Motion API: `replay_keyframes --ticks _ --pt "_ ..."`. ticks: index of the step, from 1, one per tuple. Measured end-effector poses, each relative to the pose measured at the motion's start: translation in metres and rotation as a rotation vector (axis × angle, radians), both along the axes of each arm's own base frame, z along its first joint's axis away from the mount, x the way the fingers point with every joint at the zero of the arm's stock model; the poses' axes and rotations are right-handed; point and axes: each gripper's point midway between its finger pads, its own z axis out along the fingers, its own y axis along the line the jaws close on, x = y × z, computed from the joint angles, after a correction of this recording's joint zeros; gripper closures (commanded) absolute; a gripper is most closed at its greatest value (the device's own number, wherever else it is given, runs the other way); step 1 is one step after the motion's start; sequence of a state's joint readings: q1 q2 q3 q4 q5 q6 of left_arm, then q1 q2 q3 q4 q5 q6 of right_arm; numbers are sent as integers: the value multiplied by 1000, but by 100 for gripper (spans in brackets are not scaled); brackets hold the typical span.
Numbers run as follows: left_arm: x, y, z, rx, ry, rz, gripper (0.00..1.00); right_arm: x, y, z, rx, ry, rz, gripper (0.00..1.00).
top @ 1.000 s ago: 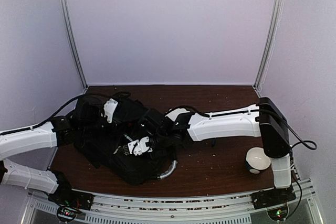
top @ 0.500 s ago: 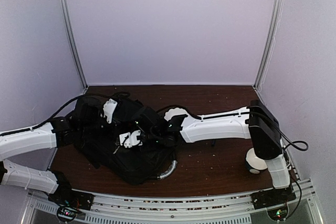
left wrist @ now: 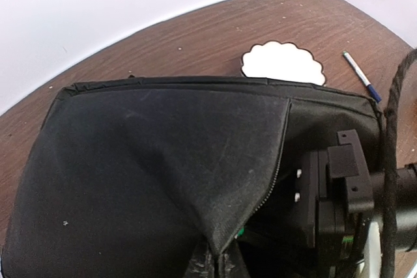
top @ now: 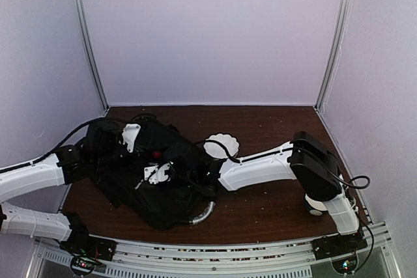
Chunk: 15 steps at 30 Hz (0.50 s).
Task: Pack the student bag
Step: Adjust the pen in the second largest pocket of the bag.
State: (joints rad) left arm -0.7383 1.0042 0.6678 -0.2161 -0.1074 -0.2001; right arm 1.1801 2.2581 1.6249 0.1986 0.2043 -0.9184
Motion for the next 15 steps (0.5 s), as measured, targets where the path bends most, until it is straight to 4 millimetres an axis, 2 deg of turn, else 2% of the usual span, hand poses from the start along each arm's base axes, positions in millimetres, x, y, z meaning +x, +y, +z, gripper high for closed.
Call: replay_keyframes --ticks 3,8,15 --pt "3 5 2 7 -13 23 100 7 4 6 45 -70 -47 65" --pt "1 6 0 15 -6 20 100 5 -2 7 86 -99 -70 64" --pt "0 6 -2 26 -1 13 100 -15 -23 22 46 -19 -22 61"
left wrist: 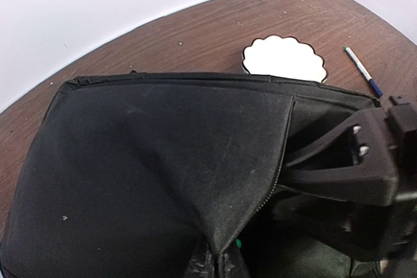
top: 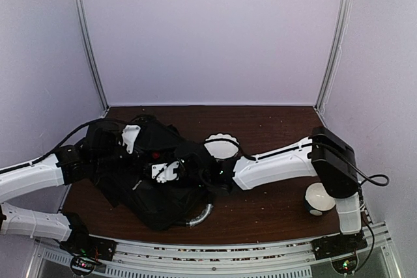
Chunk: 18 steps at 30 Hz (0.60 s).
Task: Pack the student bag
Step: Adjust the pen in the second largest pocket of the bag, then move the pen to the center of the board.
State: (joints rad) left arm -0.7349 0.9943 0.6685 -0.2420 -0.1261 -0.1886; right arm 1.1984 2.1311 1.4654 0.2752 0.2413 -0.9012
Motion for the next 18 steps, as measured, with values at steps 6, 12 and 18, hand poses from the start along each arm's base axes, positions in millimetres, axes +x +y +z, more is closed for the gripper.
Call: replay_keyframes --ticks 6,12,18 --pt "0 0 -1 5 -2 -4 100 -29 -8 14 -35 135 110 80" --pt "0 0 -7 -3 -6 -6 100 -50 -14 10 -47 265 166 100" --pt "-1 -2 -11 -27 -4 -11 100 -59 -26 -11 -66 437 181 100"
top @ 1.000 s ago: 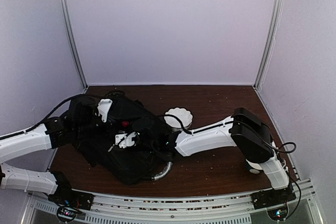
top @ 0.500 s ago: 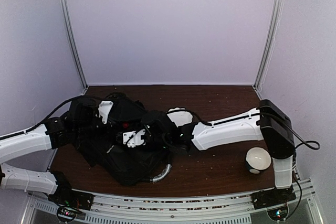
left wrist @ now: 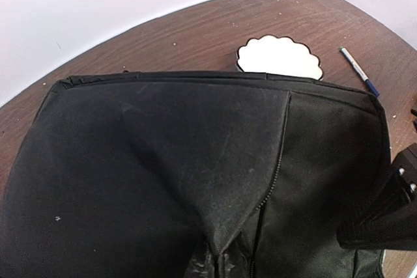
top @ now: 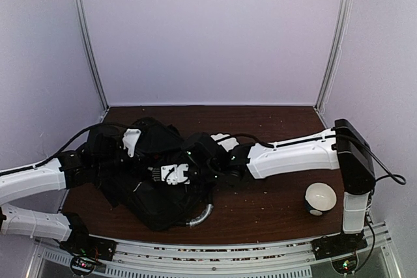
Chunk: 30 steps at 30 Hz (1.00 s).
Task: Pack the student bag
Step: Move the pen to the center of the board.
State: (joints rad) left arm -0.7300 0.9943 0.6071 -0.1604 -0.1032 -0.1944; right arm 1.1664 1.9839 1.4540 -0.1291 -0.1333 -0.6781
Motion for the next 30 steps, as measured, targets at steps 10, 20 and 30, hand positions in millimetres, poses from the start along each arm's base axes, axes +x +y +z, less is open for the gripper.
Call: replay_keyframes --ticks 10,20,30 --pt "1 0 -1 -20 -1 8 100 21 -31 14 94 366 -130 99" --pt "1 0 -1 -21 -2 9 100 80 -151 76 205 405 -365 96" --pt "1 0 -2 -20 -1 9 100 140 -289 -30 55 748 -889 78"
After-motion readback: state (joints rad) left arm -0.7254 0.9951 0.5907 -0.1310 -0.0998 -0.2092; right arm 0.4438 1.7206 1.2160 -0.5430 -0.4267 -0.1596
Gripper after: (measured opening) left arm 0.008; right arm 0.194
